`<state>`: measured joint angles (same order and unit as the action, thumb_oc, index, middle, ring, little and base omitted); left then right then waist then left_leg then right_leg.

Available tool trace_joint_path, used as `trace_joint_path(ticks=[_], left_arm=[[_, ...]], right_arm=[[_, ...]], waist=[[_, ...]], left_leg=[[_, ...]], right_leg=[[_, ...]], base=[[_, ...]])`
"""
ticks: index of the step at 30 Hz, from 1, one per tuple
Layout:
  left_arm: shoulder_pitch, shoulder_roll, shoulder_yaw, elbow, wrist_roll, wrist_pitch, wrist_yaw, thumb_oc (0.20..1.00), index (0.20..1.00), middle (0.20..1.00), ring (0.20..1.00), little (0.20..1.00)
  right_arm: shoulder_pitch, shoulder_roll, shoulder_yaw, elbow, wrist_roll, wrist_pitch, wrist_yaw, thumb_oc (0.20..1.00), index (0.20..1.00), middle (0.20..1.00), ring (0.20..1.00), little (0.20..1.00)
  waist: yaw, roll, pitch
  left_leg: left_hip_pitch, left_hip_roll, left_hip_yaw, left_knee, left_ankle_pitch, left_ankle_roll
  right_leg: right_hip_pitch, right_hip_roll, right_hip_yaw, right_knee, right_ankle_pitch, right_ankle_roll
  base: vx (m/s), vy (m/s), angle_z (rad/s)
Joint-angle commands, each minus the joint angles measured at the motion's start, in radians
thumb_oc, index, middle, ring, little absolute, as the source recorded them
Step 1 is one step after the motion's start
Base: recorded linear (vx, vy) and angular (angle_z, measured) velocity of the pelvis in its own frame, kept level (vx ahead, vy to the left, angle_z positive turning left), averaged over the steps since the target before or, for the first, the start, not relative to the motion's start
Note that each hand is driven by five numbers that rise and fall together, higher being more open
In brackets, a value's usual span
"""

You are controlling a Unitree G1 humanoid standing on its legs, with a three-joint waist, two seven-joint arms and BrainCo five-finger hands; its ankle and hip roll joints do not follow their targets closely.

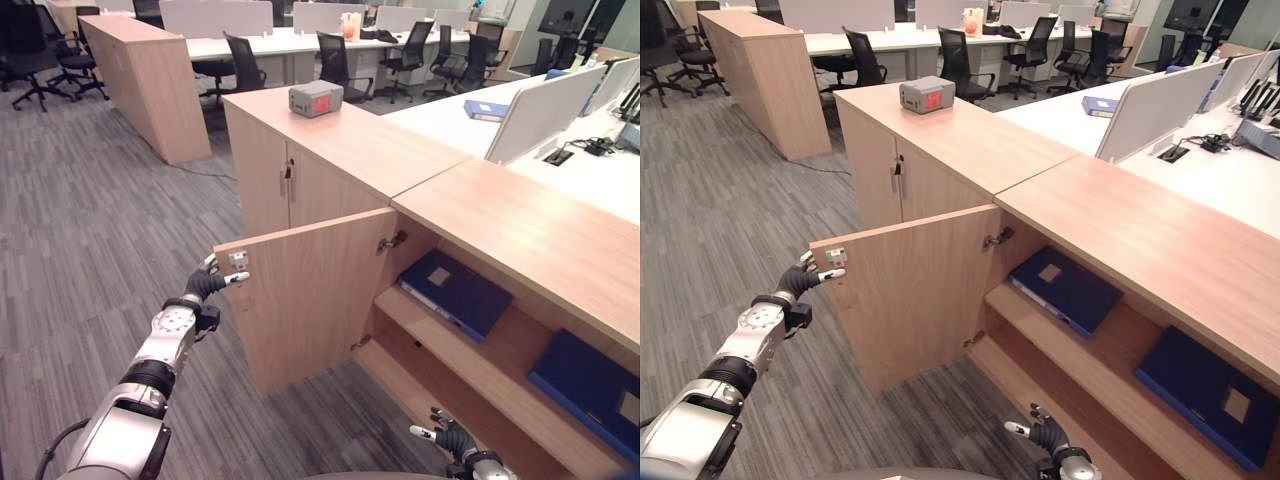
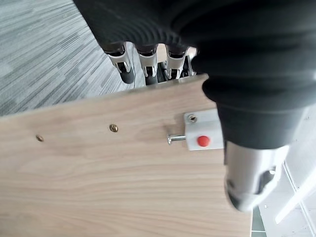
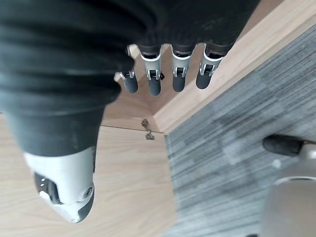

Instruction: Put the empty folder in the office cabinet

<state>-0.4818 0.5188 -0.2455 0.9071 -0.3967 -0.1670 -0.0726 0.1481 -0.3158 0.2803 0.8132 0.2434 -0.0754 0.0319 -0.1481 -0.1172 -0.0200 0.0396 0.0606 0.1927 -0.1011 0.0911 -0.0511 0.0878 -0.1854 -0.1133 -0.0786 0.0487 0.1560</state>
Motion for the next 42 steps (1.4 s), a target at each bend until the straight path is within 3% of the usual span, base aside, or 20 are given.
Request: trace_joint_path(ticks=[1, 8, 15, 20, 28, 33, 37, 38, 40, 42], left_arm=[[-0.189, -0.015, -0.039, 0.040, -0.010, -0.041, -0.031, 1.000, 1.000, 1.000, 1.000, 1.000], [-0.210, -0.033, -0.095, -0.007, 0.006, -0.043, -0.049, 1.000, 1.000, 1.000, 1.000, 1.000], [-0.120, -0.085, -0.125, -0.154, -0.009, -0.049, -0.057, 1.000, 1.000, 1.000, 1.000, 1.000], [-0.005, -0.086, -0.155, -0.311, 0.008, -0.046, -0.076, 1.000, 1.000, 1.000, 1.000, 1.000], [0.326, 0.087, -0.147, -0.635, -0.004, -0.007, -0.245, 1.000, 1.000, 1.000, 1.000, 1.000], [0.459, 0.133, -0.121, -0.736, -0.052, 0.021, -0.311, 1.000, 1.000, 1.000, 1.000, 1.000], [0.503, 0.116, -0.112, -0.775, -0.074, 0.033, -0.320, 1.000, 1.000, 1.000, 1.000, 1.000], [0.506, 0.109, -0.109, -0.783, -0.073, 0.038, -0.317, 1.000, 1.000, 1.000, 1.000, 1.000], [0.518, 0.095, -0.099, -0.807, -0.086, 0.047, -0.308, 1.000, 1.000, 1.000, 1.000, 1.000], [0.526, 0.078, -0.092, -0.816, -0.088, 0.056, -0.312, 1.000, 1.000, 1.000, 1.000, 1.000]], right_arm=[[-0.079, -0.021, 0.026, -0.059, -0.036, -0.029, 0.004, 1.000, 1.000, 1.000, 1.000, 1.000], [-0.080, -0.012, 0.045, -0.072, -0.029, -0.034, 0.008, 1.000, 1.000, 1.000, 1.000, 1.000], [-0.065, 0.000, 0.029, -0.071, -0.027, -0.032, 0.007, 1.000, 1.000, 1.000, 1.000, 1.000], [-0.066, 0.006, 0.004, -0.072, -0.028, -0.029, -0.001, 1.000, 1.000, 1.000, 1.000, 1.000], [-0.054, 0.003, -0.061, -0.118, -0.032, -0.021, 0.015, 1.000, 1.000, 1.000, 1.000, 1.000], [-0.088, 0.007, -0.087, -0.106, -0.031, -0.015, 0.007, 1.000, 1.000, 1.000, 1.000, 1.000], [-0.103, 0.007, -0.086, -0.110, -0.034, -0.013, 0.004, 1.000, 1.000, 1.000, 1.000, 1.000], [-0.108, 0.007, -0.085, -0.114, -0.037, -0.010, 0.002, 1.000, 1.000, 1.000, 1.000, 1.000], [-0.122, 0.009, -0.084, -0.094, -0.042, -0.009, -0.006, 1.000, 1.000, 1.000, 1.000, 1.000], [-0.127, 0.016, -0.075, -0.090, -0.044, -0.011, -0.011, 1.000, 1.000, 1.000, 1.000, 1.000]], waist=[[0.009, 0.002, 0.057], [0.007, -0.032, 0.073], [0.029, -0.031, 0.083], [0.054, -0.013, 0.093], [0.092, 0.039, 0.101], [0.101, 0.081, 0.118], [0.097, 0.110, 0.135], [0.100, 0.121, 0.144], [0.117, 0.148, 0.152], [0.124, 0.152, 0.149]], left_leg=[[0.072, 0.033, 0.051, 0.014, -0.130, -0.018], [0.046, 0.047, 0.057, 0.014, -0.125, -0.019], [0.049, 0.041, 0.037, 0.014, -0.132, -0.017], [0.055, 0.029, 0.015, 0.014, -0.137, -0.012], [0.070, 0.008, -0.006, 0.015, -0.144, -0.001], [0.066, -0.003, 0.021, 0.016, -0.147, 0.009], [0.063, -0.002, 0.063, 0.015, -0.140, 0.012], [0.063, 0.000, 0.079, 0.016, -0.137, 0.015], [0.051, 0.017, 0.121, 0.023, -0.129, 0.016], [0.052, 0.018, 0.160, 0.032, -0.127, 0.015]], right_leg=[[-0.087, -0.040, 0.010, 0.060, 0.052, 0.106], [-0.116, -0.028, 0.020, 0.054, 0.065, 0.106], [-0.103, -0.036, 0.000, 0.052, 0.052, 0.104], [-0.089, -0.045, -0.019, 0.061, 0.039, 0.101], [-0.065, -0.069, -0.047, 0.077, 0.026, 0.097], [-0.092, -0.087, -0.049, 0.097, 0.049, 0.103], [-0.127, -0.098, -0.055, 0.155, 0.063, 0.105], [-0.144, -0.102, -0.074, 0.188, 0.060, 0.103], [-0.148, -0.130, -0.209, 0.249, 0.023, 0.081], [-0.124, -0.142, -0.313, 0.279, -0.005, 0.066]], base=[[-0.05, -0.016, -0.09], [-0.04, -0.028, -0.06], [0.00, 0.001, 0.01], [0.02, 0.021, 0.14], [0.01, 0.021, 0.06], [-0.03, 0.023, -0.03], [-0.07, 0.017, -0.28], [-0.14, 0.020, -0.19], [-0.14, 0.022, -0.44], [-0.09, -0.010, -0.85]])
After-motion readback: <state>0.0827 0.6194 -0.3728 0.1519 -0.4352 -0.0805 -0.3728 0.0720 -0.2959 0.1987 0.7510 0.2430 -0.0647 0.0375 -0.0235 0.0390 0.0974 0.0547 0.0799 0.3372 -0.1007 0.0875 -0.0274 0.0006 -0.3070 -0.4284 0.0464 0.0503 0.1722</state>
